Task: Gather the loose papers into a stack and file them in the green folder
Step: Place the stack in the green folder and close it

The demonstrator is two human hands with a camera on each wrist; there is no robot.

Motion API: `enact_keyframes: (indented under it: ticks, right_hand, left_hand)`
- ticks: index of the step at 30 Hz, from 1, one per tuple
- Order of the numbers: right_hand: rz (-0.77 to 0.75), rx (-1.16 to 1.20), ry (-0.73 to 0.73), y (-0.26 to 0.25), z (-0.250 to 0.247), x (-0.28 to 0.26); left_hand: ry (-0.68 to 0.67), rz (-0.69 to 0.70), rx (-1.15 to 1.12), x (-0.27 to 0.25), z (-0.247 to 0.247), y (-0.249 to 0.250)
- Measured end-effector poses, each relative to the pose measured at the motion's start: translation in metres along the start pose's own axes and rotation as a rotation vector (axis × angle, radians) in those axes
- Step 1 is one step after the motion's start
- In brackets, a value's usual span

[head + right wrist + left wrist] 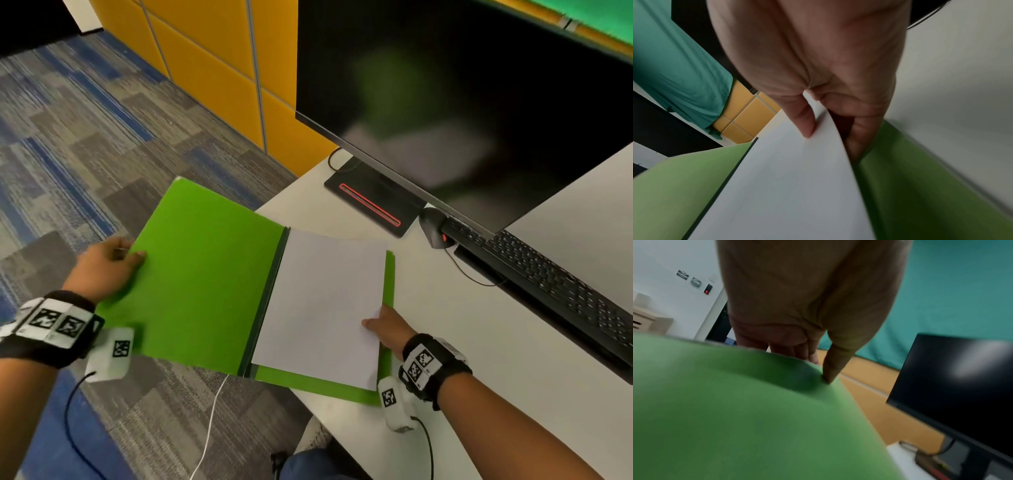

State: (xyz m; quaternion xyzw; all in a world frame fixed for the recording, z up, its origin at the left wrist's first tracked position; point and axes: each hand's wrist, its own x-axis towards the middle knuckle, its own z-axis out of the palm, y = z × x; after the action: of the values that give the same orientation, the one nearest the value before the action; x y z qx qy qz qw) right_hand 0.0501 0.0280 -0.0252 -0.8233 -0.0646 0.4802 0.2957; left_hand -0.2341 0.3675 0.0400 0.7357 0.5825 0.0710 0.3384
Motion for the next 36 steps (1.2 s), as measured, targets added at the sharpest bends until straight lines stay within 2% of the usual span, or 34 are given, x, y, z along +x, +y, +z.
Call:
enact_keyframes:
  ticks: [4, 9, 12, 13, 15, 18, 20, 21, 23, 26, 29, 32, 34, 36]
  right_hand:
    - [0.002, 0.014, -0.014, 0.006, -0.001, 0.001]
    - [-0.012, 0.004, -0.021, 0.008, -0.002, 0.001]
    - [-0.043, -0.011, -0.039, 0.006, -0.001, -0.004]
    - [-0.063, -0.021, -0.046, 0.005, -0.001, -0.005]
    - [-0.079, -0.032, -0.052, 0.002, 0.000, -0.008]
    - [-0.109, -0.032, -0.058, 0.001, -0.003, -0.008]
    - [-0.150, 0.001, -0.061, -0.003, -0.004, -0.013]
    - [-0.170, 0.044, -0.079, -0.003, -0.004, -0.013]
    - [-0.194, 0.123, -0.148, -0.005, -0.007, -0.017]
    - [-0.103, 0.144, -0.157, 0.002, -0.017, -0.020]
    - [-0.009, 0.183, -0.093, 0.017, -0.036, -0.027]
    - [0.040, 0.345, 0.109, 0.034, -0.049, -0.025]
    - [0.025, 0.269, 0.259, 0.046, -0.045, -0.019]
    - [0.032, 0.237, 0.304, 0.048, -0.035, -0.018]
  left_hand:
    - [-0.077, 0.093, -0.134, -0.016, -0.018, 0.022]
    - [-0.071, 0.177, -0.250, -0.038, -0.019, 0.053]
    - [-0.094, 0.273, -0.289, -0.071, -0.010, 0.084]
    - [-0.140, 0.293, -0.329, -0.085, -0.006, 0.095]
    - [-0.315, 0.310, -0.440, -0.116, 0.003, 0.117]
    - [-0.714, 0.231, -0.527, -0.154, 0.033, 0.131]
    - [-0.905, 0.260, -0.398, -0.173, 0.065, 0.126]
    - [-0.927, 0.306, -0.252, -0.178, 0.084, 0.119]
    - [-0.848, 0.416, 0.102, -0.176, 0.121, 0.097]
    - [-0.547, 0.412, 0.396, -0.153, 0.159, 0.070]
    - [-0.303, 0.282, 0.348, -0.135, 0.171, 0.059]
    - [-0.251, 0.183, 0.304, -0.130, 0.179, 0.057]
    - [-0.231, 0.148, 0.228, -0.130, 0.187, 0.057]
    - [-0.212, 0.124, 0.184, -0.131, 0.195, 0.056]
